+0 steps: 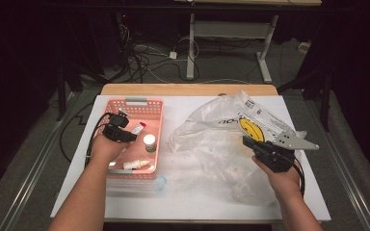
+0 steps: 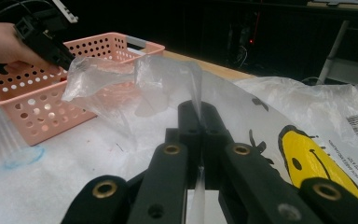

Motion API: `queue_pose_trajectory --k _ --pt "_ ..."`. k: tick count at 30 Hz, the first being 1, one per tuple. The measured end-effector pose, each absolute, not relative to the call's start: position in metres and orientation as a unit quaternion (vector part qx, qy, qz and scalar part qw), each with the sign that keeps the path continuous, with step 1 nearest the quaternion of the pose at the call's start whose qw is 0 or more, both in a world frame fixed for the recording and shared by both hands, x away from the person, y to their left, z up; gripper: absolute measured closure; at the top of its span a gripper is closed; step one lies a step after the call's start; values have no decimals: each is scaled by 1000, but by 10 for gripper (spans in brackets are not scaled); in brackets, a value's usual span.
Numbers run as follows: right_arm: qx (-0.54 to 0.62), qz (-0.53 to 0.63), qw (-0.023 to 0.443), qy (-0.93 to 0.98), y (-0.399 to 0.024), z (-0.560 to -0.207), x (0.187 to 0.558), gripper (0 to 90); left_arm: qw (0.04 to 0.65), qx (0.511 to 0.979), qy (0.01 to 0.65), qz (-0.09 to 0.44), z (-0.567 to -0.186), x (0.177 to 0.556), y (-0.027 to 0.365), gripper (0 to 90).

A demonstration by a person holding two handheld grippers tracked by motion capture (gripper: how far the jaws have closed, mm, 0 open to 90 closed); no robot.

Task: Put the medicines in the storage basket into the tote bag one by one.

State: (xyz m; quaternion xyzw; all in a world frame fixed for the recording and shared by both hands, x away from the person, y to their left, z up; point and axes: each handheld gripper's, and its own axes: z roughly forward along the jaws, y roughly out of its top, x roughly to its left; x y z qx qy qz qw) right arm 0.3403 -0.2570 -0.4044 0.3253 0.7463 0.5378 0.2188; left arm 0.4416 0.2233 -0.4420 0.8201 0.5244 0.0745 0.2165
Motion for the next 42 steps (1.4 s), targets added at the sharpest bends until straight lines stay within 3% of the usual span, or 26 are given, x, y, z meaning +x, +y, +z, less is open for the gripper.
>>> queue_pose_trajectory --k 19,27,42 --pt "320 541 219 746 -255 -403 338 900 306 794 512 113 -416 406 225 687" --pt "319 539 217 749 -253 -405 338 900 372 771 502 125 -410 381 229 687" --pt "317 539 215 750 -254 -404 337 900 417 767 464 149 -414 341 222 686"
